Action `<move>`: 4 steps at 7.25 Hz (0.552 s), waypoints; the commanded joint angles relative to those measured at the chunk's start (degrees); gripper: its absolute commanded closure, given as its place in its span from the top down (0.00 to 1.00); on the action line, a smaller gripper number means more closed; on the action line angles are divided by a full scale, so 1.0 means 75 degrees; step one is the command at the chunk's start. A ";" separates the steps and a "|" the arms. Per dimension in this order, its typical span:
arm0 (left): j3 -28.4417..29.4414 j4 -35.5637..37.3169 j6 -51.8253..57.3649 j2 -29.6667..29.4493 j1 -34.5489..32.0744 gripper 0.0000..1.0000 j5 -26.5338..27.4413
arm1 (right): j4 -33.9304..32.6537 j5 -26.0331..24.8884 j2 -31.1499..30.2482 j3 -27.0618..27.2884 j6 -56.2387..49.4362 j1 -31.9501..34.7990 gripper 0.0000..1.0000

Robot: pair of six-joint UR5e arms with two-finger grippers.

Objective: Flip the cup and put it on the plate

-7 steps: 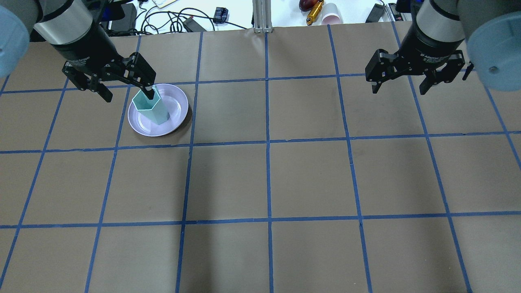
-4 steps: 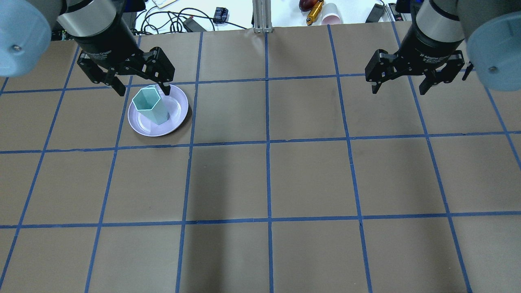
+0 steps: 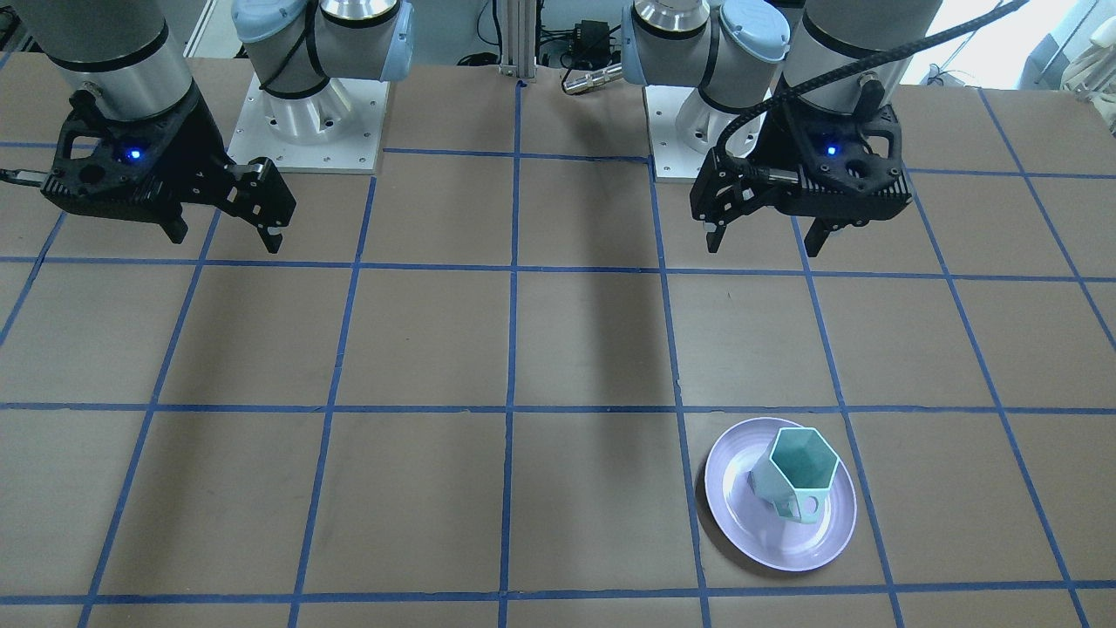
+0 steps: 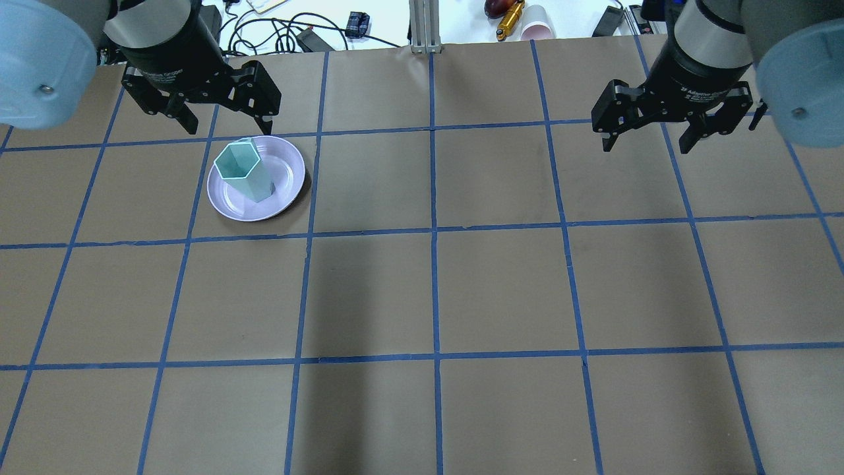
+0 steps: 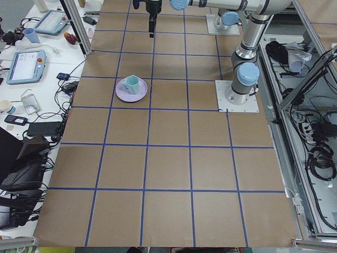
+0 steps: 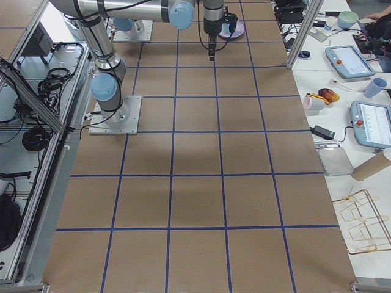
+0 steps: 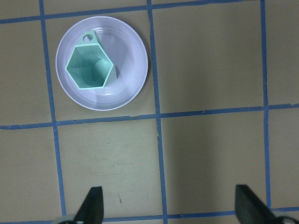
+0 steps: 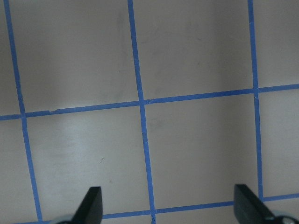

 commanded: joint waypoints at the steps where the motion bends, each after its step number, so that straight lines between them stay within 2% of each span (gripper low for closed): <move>1: 0.0043 0.0006 -0.0077 0.0025 0.0175 1.00 -0.0263 | 0.0000 -0.0004 -0.0004 0.0000 0.0000 0.0000 1.00; 4: 0.0055 0.0006 -0.0090 0.0013 0.0257 1.00 -0.0324 | 0.0000 -0.0004 0.0008 0.0000 0.0000 0.0000 1.00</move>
